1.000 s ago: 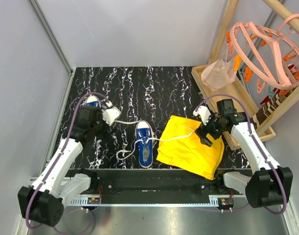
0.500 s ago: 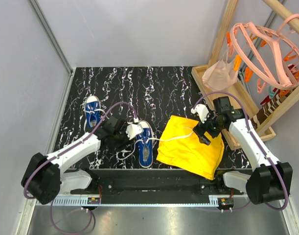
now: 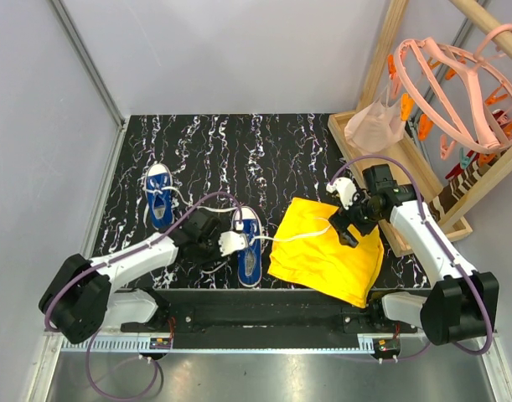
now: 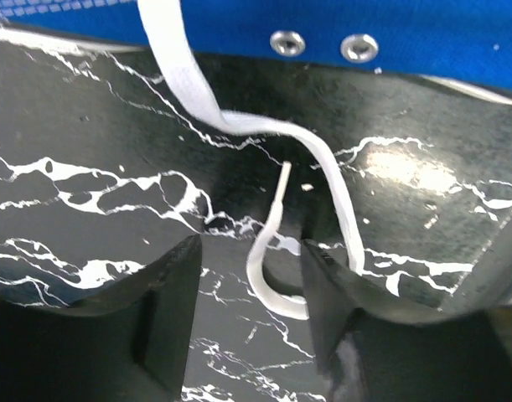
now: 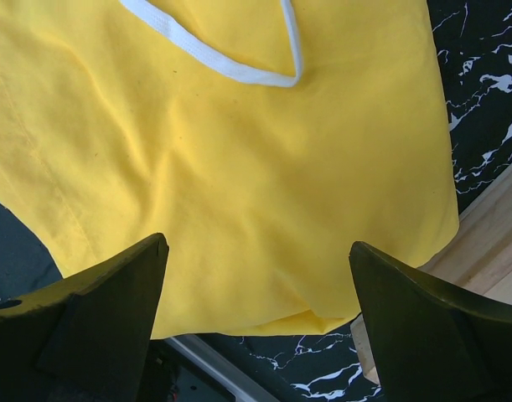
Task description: Tie the shoes
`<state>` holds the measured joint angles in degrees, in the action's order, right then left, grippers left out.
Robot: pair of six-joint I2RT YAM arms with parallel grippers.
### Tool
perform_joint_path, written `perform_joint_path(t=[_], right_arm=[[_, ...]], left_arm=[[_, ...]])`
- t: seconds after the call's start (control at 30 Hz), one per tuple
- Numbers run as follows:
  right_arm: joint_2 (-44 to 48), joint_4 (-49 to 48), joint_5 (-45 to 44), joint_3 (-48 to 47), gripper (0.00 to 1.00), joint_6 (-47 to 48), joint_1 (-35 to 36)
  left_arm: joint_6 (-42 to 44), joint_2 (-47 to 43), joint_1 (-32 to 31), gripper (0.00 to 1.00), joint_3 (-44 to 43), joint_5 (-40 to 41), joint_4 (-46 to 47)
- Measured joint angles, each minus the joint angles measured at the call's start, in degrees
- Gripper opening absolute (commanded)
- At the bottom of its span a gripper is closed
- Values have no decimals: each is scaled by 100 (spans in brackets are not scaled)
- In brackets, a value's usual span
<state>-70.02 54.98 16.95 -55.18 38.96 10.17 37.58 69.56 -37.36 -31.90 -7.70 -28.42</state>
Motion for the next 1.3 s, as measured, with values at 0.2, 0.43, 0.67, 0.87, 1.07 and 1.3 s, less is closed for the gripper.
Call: perform_joint_path(t=[0.2,0.43,0.67,0.87,1.07,1.3], right_arm=[[-201,-166,4,-17,95,-181,42],[-636,-520,2,-313,65,-549,267],[-1429,-1073,-236,-680,58,-933,428],[-1991,-1320,-417,-748,54,-1040,437],[-2332,-1381,-437,-750,47,-1054,511],[-2367,-1401,-428,-748,47,-1088,656]], left_arm=[[166,142,-11,0,-44,22,92],[-125,-1130,26,0,-387,9,-459],[-680,-2210,114,0,-914,39,-415],[-1261,-2175,319,0,-970,59,-496],[-1797,-2238,603,0,-1248,63,-426],[-2059,-2511,761,0,-1309,66,-345]])
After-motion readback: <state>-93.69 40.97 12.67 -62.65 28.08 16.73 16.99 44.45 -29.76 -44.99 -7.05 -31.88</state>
